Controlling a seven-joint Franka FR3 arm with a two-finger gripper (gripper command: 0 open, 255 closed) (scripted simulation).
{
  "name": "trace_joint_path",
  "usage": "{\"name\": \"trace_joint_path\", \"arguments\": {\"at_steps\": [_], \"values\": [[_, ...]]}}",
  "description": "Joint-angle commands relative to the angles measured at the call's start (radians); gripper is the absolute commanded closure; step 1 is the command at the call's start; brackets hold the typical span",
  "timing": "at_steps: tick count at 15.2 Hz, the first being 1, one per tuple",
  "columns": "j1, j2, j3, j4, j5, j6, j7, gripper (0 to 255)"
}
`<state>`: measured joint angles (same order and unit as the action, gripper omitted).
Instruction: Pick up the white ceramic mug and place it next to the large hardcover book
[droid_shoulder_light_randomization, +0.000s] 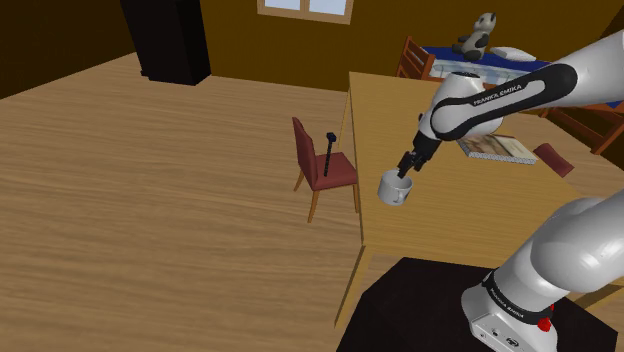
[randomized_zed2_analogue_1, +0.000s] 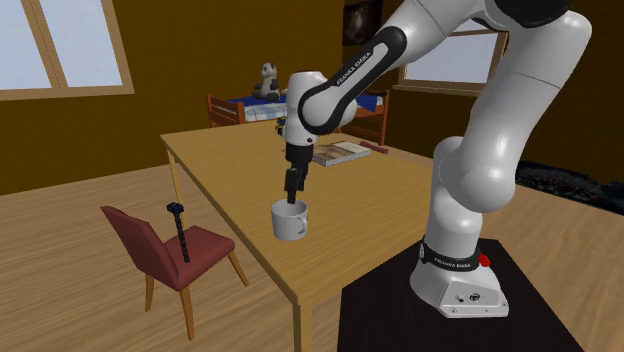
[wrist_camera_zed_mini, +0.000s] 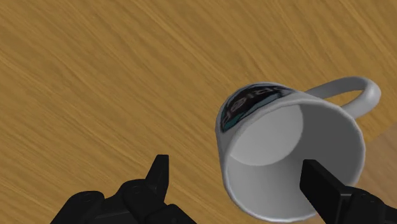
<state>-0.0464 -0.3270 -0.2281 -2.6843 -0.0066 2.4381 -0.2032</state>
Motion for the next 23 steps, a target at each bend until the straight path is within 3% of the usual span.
{"name": "trace_joint_path", "arguments": {"at_steps": [1,7,15,16,23], "values": [[0.004,0.033,-0.010,0.001,0.011,0.038,-0.017,0],[0.024,0.126,-0.021,-0.018,0.048,0.149,-0.043,0],[0.024,0.126,-0.021,-0.018,0.048,0.148,-0.043,0],[0.024,0.126,-0.021,-0.018,0.048,0.148,-0.043,255],[0.024,0.126,-0.021,-0.018,0.048,0.148,-0.043,255]]}}
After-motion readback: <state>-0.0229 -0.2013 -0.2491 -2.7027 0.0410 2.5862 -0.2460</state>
